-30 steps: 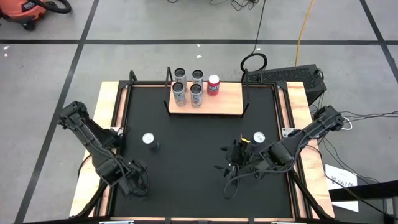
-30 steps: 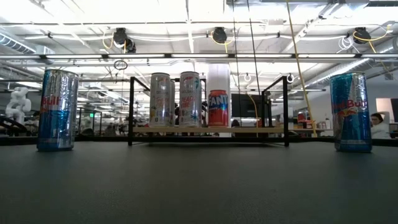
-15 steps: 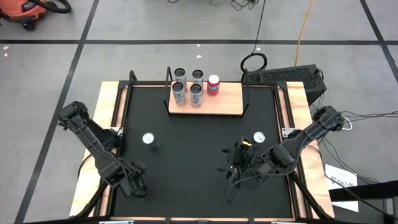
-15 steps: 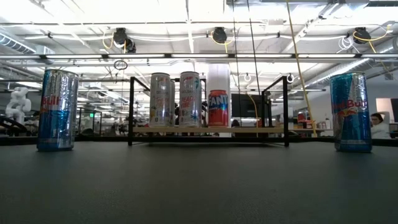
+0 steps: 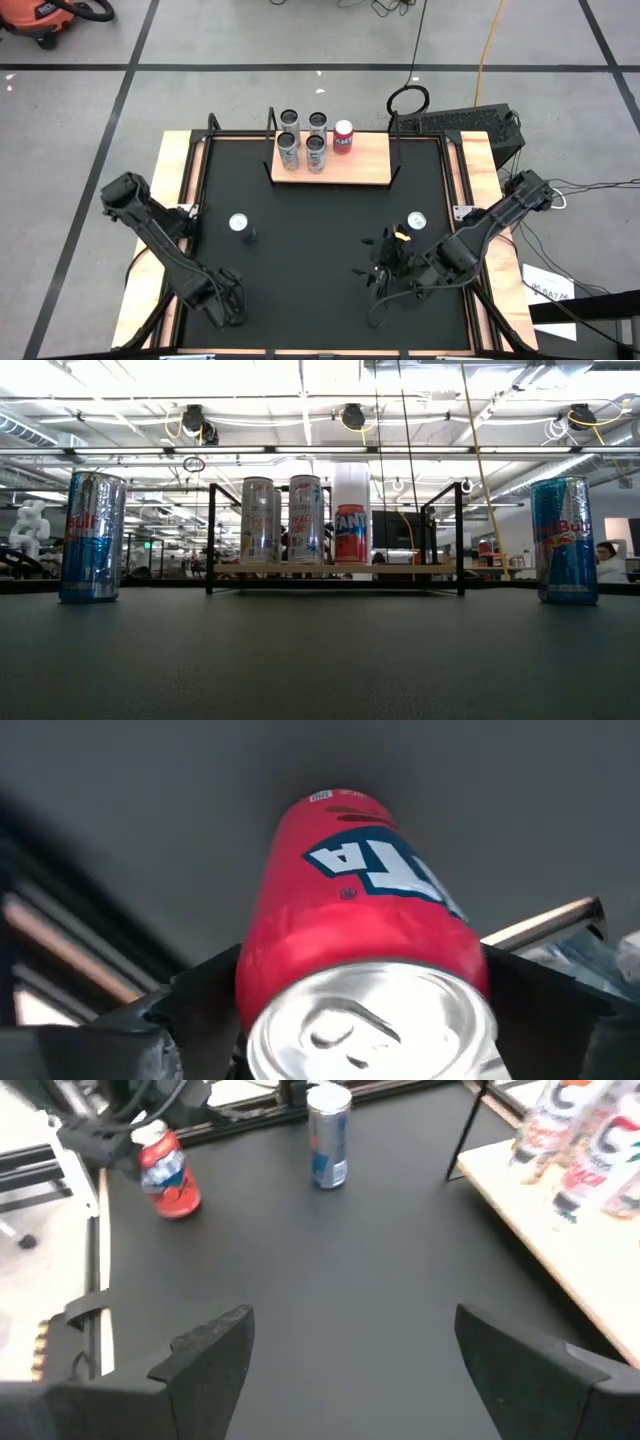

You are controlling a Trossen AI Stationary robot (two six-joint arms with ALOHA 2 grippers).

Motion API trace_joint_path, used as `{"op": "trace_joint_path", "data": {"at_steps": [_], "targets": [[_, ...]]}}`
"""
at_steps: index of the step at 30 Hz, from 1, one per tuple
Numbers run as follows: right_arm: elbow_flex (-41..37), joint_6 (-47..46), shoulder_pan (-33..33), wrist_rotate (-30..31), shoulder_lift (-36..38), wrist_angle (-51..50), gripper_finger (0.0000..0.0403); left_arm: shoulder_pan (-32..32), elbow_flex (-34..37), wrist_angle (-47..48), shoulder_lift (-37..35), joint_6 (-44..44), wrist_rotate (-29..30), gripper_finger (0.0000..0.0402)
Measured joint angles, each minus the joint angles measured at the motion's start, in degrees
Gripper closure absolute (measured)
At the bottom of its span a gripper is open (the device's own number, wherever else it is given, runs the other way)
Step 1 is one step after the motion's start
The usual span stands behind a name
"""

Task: Place canned beverage on shelf
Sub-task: Put the red soda can on the shelf aligned with the other red soda can

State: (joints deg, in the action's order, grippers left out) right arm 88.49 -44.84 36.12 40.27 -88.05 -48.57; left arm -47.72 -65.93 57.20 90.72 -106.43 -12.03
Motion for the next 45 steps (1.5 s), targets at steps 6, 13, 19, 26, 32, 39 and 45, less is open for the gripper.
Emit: {"op": "trace_joint_path", "data": {"at_steps": [6,13,19,26,32,39,45], "targets": [[0.0,-2.2,1.4,1.9,0.0,-0.8,0.0069,1.7,-0.1,-2.7,0.7,2.6,0.9,0.0115],[0.0,-2.7,1.9,1.9,0.0,-1.1,0.0069,8.5,-2.5,-3.1,0.9,14.0,6.7,0.0123],[0.0,-4.5,1.9,1.9,0.0,-1.0,0.0069,16.2,-5.1,-2.9,0.9,27.9,8.6,0.0117],[0.0,-7.1,4.4,1.9,0.0,-3.2,0.0069,25.0,-6.9,-5.2,0.8,40.4,11.3,0.0114],[0.0,-15.7,6.0,5.0,0.0,-11.4,0.0069,29.1,-7.0,-11.3,1.6,49.6,11.0,0.0113],[0.0,-18.6,5.9,6.2,0.0,-11.9,0.0069,30.1,-8.4,-11.4,5.3,60.7,8.6,0.0112],[0.0,-17.1,3.8,6.1,0.0,-10.0,0.0069,30.1,-12.6,-6.0,8.5,69.5,9.2,0.0112]]}}
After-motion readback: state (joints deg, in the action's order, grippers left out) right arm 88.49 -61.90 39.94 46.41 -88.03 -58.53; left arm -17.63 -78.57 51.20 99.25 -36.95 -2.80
